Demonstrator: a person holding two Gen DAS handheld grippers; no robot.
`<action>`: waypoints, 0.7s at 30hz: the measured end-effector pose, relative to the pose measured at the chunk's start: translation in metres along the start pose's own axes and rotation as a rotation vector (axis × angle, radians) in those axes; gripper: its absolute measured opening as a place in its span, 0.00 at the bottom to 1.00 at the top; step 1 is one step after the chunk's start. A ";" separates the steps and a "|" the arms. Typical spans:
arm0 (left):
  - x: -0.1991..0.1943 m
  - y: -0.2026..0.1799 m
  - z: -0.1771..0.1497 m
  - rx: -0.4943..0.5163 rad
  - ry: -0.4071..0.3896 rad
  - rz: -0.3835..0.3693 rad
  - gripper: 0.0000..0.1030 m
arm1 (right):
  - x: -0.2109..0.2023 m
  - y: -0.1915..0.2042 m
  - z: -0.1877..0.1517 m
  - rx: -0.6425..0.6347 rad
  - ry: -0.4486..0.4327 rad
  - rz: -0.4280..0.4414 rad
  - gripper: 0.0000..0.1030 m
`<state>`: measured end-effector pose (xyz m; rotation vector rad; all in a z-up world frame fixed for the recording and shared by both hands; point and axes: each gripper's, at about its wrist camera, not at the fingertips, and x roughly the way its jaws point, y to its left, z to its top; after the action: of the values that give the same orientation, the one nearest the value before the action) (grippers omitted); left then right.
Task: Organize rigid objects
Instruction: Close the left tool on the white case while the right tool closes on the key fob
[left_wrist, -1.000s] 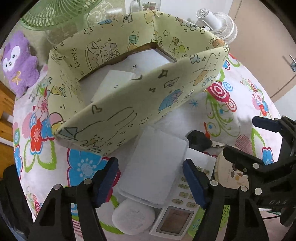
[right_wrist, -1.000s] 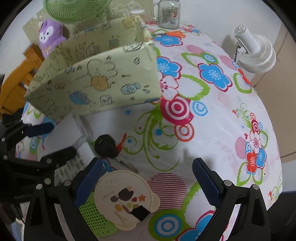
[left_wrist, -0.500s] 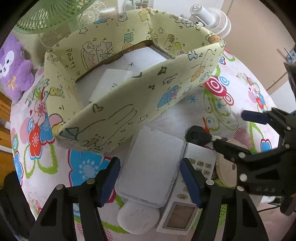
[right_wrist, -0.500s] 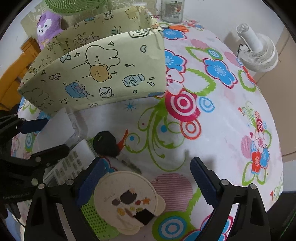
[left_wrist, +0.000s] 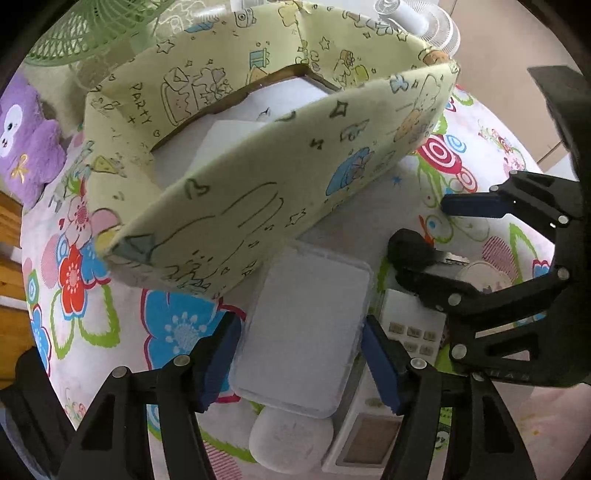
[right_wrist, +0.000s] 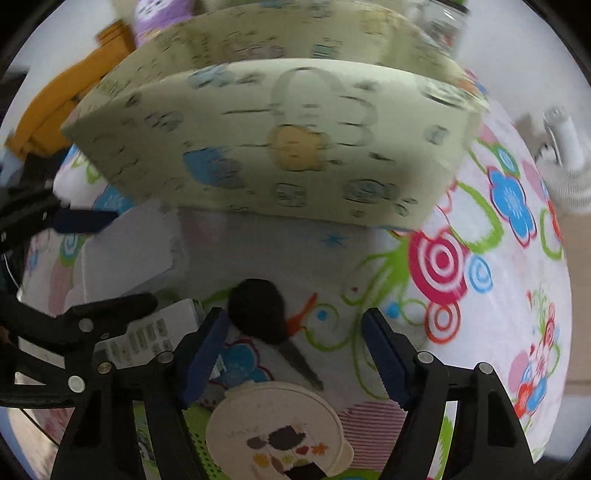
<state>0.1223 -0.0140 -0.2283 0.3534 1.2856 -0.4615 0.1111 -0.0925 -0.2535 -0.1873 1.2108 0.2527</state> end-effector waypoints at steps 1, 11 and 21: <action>0.003 -0.001 0.000 0.002 0.004 0.006 0.66 | 0.001 0.002 0.001 0.003 -0.003 -0.012 0.68; 0.008 -0.011 0.001 -0.025 -0.045 0.028 0.59 | 0.001 0.011 0.006 -0.008 -0.038 0.001 0.34; -0.010 -0.023 0.002 -0.080 -0.075 0.038 0.59 | -0.013 -0.021 0.010 0.065 -0.046 0.033 0.34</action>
<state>0.1095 -0.0333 -0.2178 0.2902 1.2186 -0.3868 0.1217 -0.1113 -0.2378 -0.1046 1.1750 0.2455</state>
